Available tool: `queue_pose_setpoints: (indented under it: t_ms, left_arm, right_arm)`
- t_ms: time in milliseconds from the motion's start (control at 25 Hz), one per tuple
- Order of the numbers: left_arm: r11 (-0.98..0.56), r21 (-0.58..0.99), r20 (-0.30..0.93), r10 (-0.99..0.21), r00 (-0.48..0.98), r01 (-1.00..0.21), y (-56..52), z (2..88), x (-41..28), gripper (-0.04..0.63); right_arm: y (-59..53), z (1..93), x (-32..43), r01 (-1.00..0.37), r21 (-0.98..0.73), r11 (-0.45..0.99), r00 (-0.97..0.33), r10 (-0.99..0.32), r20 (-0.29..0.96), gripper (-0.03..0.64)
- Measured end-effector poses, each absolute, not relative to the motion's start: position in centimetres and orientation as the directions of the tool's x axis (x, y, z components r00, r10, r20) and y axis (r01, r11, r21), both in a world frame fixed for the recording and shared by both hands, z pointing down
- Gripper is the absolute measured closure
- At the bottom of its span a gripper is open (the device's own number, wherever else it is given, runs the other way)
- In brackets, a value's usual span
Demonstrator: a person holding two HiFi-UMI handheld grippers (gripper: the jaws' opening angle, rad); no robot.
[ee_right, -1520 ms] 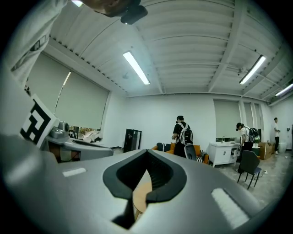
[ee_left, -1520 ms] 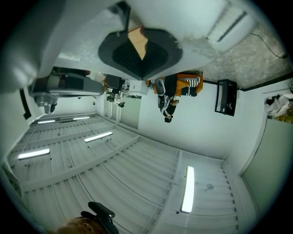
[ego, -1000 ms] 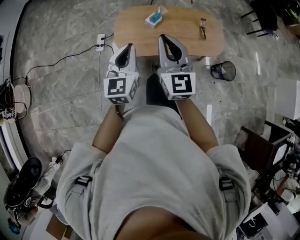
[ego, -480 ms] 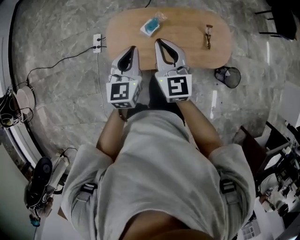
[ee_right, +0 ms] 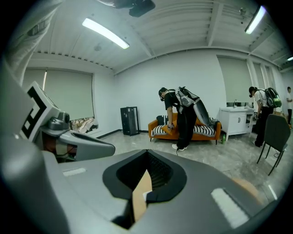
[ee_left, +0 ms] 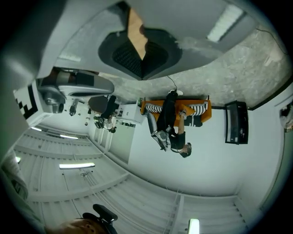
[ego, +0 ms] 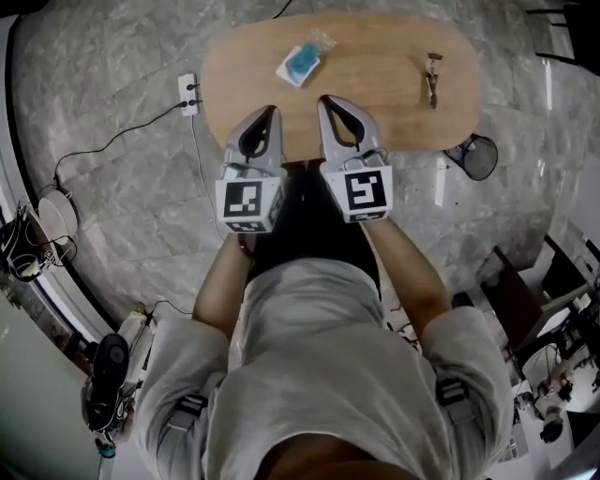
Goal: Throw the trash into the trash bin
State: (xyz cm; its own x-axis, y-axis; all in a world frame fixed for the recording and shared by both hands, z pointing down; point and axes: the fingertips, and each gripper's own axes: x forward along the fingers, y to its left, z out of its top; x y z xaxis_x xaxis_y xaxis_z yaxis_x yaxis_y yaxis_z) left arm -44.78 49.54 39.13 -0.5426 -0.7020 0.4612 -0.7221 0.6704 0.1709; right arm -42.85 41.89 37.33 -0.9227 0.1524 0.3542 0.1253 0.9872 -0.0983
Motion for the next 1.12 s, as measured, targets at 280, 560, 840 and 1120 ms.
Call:
queue_pose_setpoints:
  t_ms: [280, 560, 840, 1120]
  left_arm:
    - [0.619, 0.176, 0.500, -0.726, -0.472, -0.766, 47.2, 46.6, -48.4, 0.577]
    - [0.518, 0.182, 0.564, -0.751, -0.342, -0.836, 43.5, 56.1, -50.6, 0.577]
    - [0.483, 0.170, 0.660, -0.703, -0.265, -0.859, 41.5, 64.8, -53.4, 0.577]
    - [0.507, 0.112, 0.730, -0.626, -0.276, -0.854, 41.5, 68.6, -55.4, 0.577]
  right_arm:
    - [39.4, 44.6, -44.8, 0.043, -0.125, 0.991, -0.905, 0.091, 0.416, 0.609]
    - [37.1, 51.5, -46.4, 0.019, -0.136, 0.991, -0.887, 0.079, 0.455, 0.609]
    - [34.8, 57.9, -45.1, -0.036, -0.133, 0.990, -0.846, 0.041, 0.532, 0.609]
    - [34.8, 58.9, -44.4, -0.088, -0.162, 0.983, -0.837, 0.016, 0.546, 0.609]
